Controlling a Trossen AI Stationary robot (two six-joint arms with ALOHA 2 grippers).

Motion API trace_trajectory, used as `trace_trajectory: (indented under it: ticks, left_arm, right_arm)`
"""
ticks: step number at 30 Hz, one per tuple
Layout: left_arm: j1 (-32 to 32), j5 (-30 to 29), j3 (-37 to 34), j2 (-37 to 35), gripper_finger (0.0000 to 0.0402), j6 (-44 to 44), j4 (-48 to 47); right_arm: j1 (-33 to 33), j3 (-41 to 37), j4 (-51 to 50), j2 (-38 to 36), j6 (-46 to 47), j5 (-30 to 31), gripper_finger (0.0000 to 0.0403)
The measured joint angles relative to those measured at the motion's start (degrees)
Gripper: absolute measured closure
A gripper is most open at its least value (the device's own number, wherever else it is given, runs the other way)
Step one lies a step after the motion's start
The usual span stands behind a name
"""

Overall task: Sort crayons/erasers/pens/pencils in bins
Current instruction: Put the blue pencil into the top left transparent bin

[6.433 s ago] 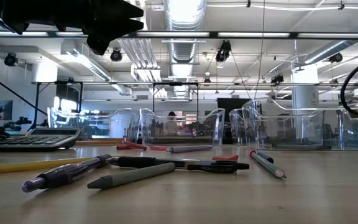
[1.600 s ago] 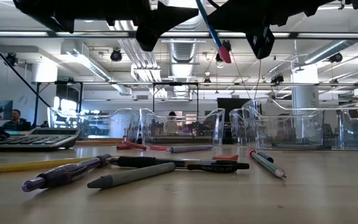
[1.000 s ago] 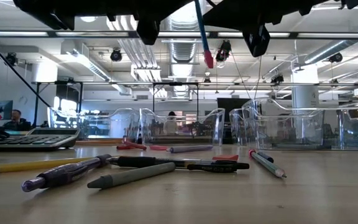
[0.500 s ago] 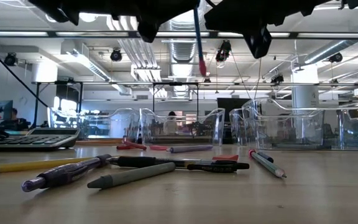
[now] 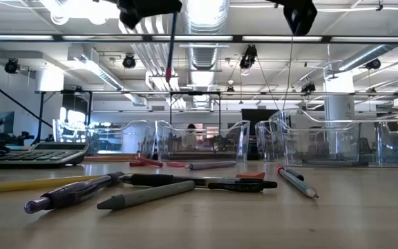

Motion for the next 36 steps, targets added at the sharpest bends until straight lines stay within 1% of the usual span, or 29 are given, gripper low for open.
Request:
trace_trajectory:
  ticks: [3,7,11,14,18,19,22,24,29,32,34,36]
  left_arm:
    - [2.4,-4.0,3.8,-4.4,0.0397,2.7,-10.0]
    - [8.5,-4.5,11.3,-7.4,0.0397,4.9,-27.1]
    - [17.1,-4.6,17.2,-7.2,0.0397,9.5,-41.6]
    - [24.5,-4.5,18.3,-5.8,0.0397,14.7,-46.3]
    - [35.7,-3.8,18.0,-1.8,0.0397,22.4,-48.8]
    - [38.4,-2.7,17.9,-0.4,0.0397,23.9,-48.6]
    - [45.5,3.3,17.9,5.3,0.0397,27.1,-48.4]
    - [48.4,3.8,17.8,9.6,0.0397,29.3,-48.5]
    - [52.2,0.9,18.0,17.9,0.0397,32.8,-47.4]
    - [52.6,-2.5,18.0,20.6,0.0397,33.4,-45.8]
    - [52.6,-2.7,18.0,22.0,0.0397,33.5,-45.5]
    - [52.6,-2.8,18.0,22.9,0.0389,33.5,-45.4]
  right_arm:
    - [0.5,0.0,-1.0,0.5,0.0,0.0,0.0266]
    - [0.5,0.0,-1.6,1.6,0.0,0.0,0.0266]
    - [0.4,0.0,-1.4,2.7,-0.1,0.7,0.0266]
    - [0.4,0.0,-1.5,3.6,-0.3,1.9,0.0266]
    - [0.6,0.0,-2.3,4.0,0.6,1.9,0.0266]
    - [0.6,0.0,-2.7,4.0,1.4,1.8,0.0266]
    - [0.6,0.0,-3.4,4.0,2.5,1.6,0.0266]
    - [0.6,0.0,-3.3,4.0,2.5,1.5,0.0266]
    - [0.6,0.0,-3.6,4.0,2.5,1.5,0.0266]
    - [0.6,0.0,-3.6,4.0,2.5,1.6,0.0266]
    - [0.6,0.0,-3.6,4.0,2.5,1.6,0.0266]
    - [0.6,0.0,-3.8,4.0,2.5,1.6,0.0266]
